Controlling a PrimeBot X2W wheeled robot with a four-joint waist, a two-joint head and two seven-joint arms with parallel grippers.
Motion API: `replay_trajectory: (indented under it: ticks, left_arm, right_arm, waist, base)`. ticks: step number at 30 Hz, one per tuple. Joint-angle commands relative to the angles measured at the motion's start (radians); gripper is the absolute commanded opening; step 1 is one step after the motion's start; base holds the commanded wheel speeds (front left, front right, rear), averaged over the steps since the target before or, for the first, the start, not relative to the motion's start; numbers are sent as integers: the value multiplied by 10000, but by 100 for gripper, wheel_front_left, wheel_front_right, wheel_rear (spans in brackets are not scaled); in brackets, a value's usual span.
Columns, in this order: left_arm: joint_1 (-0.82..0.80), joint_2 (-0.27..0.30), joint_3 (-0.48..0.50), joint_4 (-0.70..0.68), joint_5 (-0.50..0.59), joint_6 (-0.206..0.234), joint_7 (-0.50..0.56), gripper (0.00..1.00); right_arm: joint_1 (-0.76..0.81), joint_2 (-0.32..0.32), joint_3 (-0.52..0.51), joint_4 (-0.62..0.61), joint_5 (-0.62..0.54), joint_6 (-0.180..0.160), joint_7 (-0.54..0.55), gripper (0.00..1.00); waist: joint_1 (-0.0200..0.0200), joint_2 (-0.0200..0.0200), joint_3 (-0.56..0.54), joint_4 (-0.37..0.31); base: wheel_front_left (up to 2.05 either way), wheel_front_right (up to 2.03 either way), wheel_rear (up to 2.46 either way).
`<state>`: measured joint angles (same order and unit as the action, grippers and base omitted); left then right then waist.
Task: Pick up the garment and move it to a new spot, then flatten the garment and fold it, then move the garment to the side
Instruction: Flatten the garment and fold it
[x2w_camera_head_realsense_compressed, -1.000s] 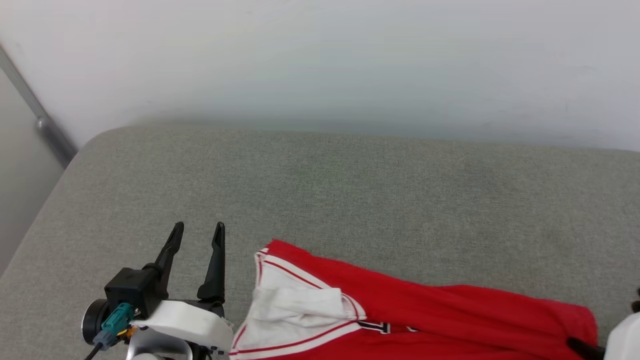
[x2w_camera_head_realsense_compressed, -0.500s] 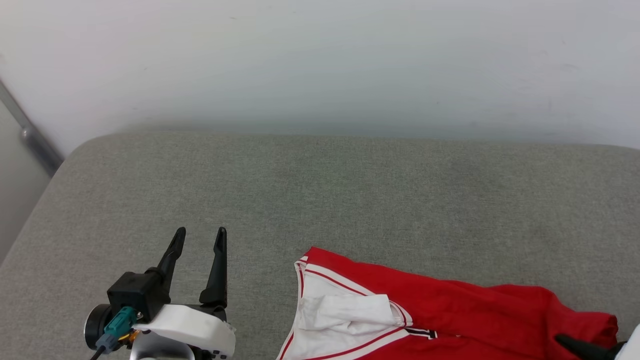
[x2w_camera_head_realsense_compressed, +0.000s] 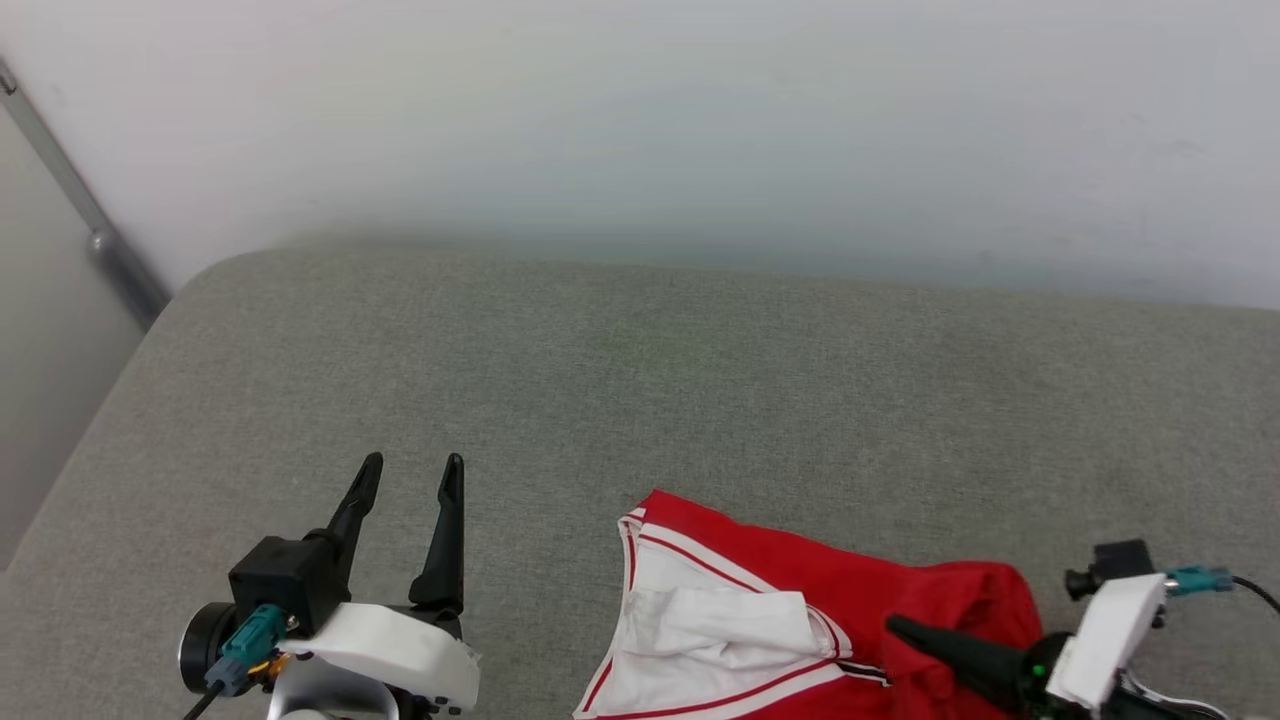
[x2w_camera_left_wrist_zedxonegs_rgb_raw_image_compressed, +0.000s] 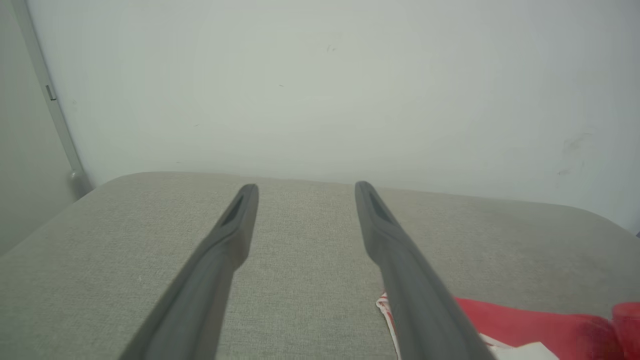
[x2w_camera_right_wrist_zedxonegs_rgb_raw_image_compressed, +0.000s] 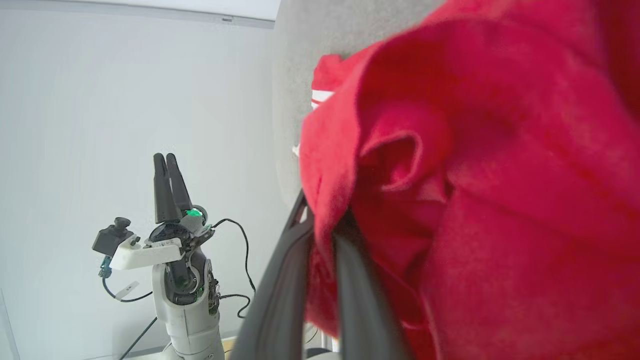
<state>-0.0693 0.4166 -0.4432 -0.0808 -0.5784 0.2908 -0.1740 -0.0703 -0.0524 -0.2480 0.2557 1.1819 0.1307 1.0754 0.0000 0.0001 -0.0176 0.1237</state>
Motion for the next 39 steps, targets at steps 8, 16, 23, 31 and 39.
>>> replay_trajectory:
  ticks: [8,16,23,31,39]
  left_arm:
    - [-452,-170,-244,244,-58,-235,5,100]
    - [-693,-349,-359,447,-63,-328,-130,100]
    - [-775,-394,-369,650,-55,-345,-235,100]
    - [-580,-305,-269,698,-126,-212,-280,100]
    - [-368,-255,-181,678,-140,-13,-305,100]
  right_arm:
    - [-949,28,3748,1023,1312,0,-2695,0]
    - [-1974,26,6045,2080,1469,0,-4666,40]
    - [-2632,25,7010,2755,1074,0,-5478,100]
    - [-3192,-859,8342,1509,-1067,0,-5159,100]
    - [-2348,-2036,7164,-812,-4173,0,-6489,100]
  waist:
    - [0,-1,271,557]
    - [0,-1,726,756]
    - [0,-1,793,730]
    - [0,-1,617,398]
    - [0,-1,372,-22]
  base:
    - [0,0,0]
    - [0,0,0]
    - [0,0,0]
    - [0,0,0]
    - [0,0,0]
